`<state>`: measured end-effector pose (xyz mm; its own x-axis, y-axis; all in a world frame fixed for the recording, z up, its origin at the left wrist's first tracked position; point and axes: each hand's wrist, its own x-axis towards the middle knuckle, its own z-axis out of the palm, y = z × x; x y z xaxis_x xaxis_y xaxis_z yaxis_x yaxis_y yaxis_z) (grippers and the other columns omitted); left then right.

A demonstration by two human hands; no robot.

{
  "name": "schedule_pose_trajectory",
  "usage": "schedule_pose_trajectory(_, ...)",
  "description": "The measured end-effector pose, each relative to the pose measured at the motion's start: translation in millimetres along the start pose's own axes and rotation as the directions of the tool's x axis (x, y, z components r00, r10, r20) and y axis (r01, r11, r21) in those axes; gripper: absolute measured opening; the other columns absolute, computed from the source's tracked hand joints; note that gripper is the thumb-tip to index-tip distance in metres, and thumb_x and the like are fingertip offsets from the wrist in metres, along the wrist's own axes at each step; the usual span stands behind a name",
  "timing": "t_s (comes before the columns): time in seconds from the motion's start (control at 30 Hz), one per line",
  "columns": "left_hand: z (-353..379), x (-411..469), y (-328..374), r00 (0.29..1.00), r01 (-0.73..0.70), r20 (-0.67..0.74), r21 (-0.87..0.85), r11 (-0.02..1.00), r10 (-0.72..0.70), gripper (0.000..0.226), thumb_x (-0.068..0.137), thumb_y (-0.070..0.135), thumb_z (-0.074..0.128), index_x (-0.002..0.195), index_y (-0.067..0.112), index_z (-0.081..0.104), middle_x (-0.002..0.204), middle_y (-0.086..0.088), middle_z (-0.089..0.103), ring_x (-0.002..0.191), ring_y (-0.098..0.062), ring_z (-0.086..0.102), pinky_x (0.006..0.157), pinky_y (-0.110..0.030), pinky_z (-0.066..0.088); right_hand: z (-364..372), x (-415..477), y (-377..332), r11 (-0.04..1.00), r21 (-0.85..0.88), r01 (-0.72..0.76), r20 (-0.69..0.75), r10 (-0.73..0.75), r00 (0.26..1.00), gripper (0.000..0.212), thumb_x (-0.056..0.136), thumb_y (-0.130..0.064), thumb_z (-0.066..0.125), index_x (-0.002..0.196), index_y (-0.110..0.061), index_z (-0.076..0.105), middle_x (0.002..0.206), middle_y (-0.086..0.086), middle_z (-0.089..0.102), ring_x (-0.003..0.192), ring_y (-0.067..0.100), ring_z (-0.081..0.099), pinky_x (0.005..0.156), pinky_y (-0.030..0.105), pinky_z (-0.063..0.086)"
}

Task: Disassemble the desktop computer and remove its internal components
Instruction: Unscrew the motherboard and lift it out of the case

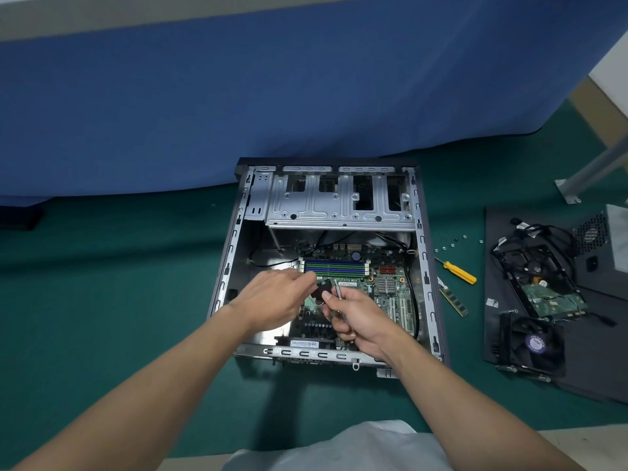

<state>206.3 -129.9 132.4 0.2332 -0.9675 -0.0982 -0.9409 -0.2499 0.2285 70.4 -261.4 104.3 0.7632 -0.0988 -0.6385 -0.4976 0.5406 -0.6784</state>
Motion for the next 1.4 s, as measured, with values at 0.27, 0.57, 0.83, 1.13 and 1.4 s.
schedule_pose_trajectory(0.27,3,2,-3,0.996,0.086,0.033,-0.078,0.993,-0.083,0.045,0.095,0.056,0.009,0.083,0.02,0.034,0.07,0.004,0.045,0.062,-0.018,0.044,0.056,-0.033,0.037,0,0,-1,1.0,0.015,0.007,0.057,-0.008,0.998,0.014,0.096,-0.019,0.053,0.102,-0.006,0.052,0.069,-0.001,0.055,0.044,0.006,0.034,0.034,0.017,0.025)
schedule_pose_trajectory(0.57,7,9,0,0.901,0.41,-0.004,-0.323,0.853,-0.434,0.035,0.103,0.043,0.028,0.074,0.024,0.036,0.064,0.005,0.05,0.059,-0.013,0.048,0.054,-0.033,0.034,3,2,1,0.997,-0.067,-0.049,-0.058,0.045,0.997,0.012,0.095,-0.02,0.056,0.096,-0.008,0.055,0.078,0.003,0.06,0.043,0.006,0.036,0.035,0.018,0.026)
schedule_pose_trajectory(0.83,-6,40,33,0.901,0.365,-0.062,-0.428,0.827,-0.43,0.026,0.1,0.04,0.045,0.084,0.02,0.05,0.065,0.007,0.054,0.062,-0.009,0.05,0.057,-0.033,0.039,0,2,-3,0.981,-0.092,-0.169,-0.363,0.126,0.923,0.011,0.097,-0.017,0.05,0.088,-0.012,0.054,0.061,0.001,0.049,0.043,0.009,0.033,0.036,0.022,0.023)
schedule_pose_trajectory(1.13,-15,89,80,0.879,0.107,-0.411,-0.325,0.94,-0.242,0.012,0.084,0.02,0.074,0.085,0.009,0.073,0.078,0.0,0.066,0.072,-0.017,0.06,0.061,-0.037,0.052,-35,-45,-44,0.964,0.139,0.225,-0.435,-0.144,0.889,0.014,0.094,-0.028,0.056,0.092,-0.016,0.063,0.077,0.003,0.063,0.041,0.005,0.033,0.039,0.019,0.028)
schedule_pose_trajectory(1.4,-20,137,112,0.865,-0.247,-0.469,-0.084,0.965,0.18,0.009,0.08,0.02,0.076,0.079,0.011,0.077,0.069,-0.002,0.067,0.061,-0.018,0.061,0.05,-0.034,0.052,-100,-72,-61,0.917,0.164,0.365,-0.406,-0.274,0.872,0.008,0.089,-0.015,0.065,0.087,-0.007,0.067,0.049,-0.006,0.042,0.036,0.005,0.025,0.034,0.018,0.022)
